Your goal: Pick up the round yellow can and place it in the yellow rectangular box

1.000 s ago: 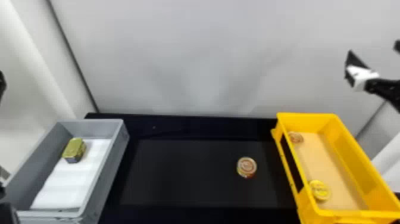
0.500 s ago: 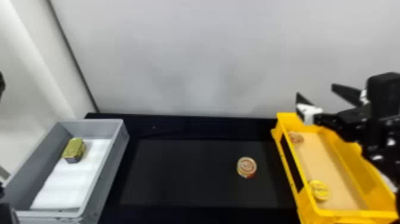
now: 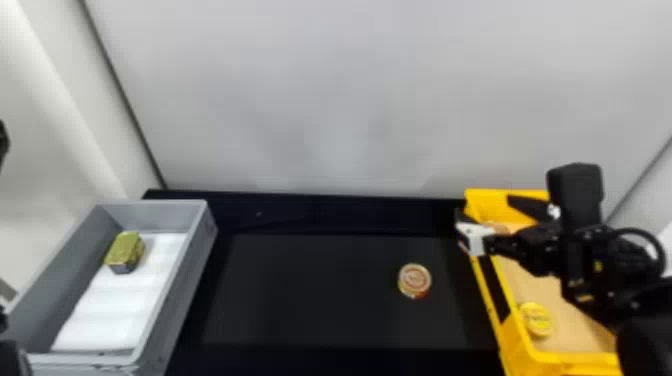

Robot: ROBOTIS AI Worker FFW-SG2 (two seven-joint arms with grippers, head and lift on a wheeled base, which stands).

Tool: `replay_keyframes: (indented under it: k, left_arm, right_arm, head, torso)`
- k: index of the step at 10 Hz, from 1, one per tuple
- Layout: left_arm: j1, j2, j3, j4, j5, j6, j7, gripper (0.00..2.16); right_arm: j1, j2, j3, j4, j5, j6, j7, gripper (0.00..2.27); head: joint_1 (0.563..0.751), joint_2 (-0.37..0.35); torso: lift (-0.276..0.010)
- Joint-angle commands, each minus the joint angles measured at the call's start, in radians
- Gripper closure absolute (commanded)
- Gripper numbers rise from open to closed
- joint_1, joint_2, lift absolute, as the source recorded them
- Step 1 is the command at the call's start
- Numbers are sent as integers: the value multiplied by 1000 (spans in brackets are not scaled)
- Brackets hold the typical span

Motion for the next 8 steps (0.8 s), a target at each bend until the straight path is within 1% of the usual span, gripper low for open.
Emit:
replay_keyframes:
  k: [1,3,5,8]
  left_arm:
    - [1,-3,-2,0,0,0,0,96]
    - [1,-3,-4,2,0,0,0,96]
    - [1,-3,-4,2,0,0,0,96]
    - [0,-3,-7,2,0,0,0,96]
  right_arm:
    - [14,0,39,42,-9,59,4,125]
    - [17,-1,56,158,-14,8,70,125]
    - [17,-4,93,217,58,-39,104,125]
    - [3,0,139,255,112,-62,108,125]
  head:
    - [694,14]
    - [694,14]
    - [694,14]
    - [694,14]
  torso:
    - [-60]
    - [-60]
    - [-60]
    - [-60]
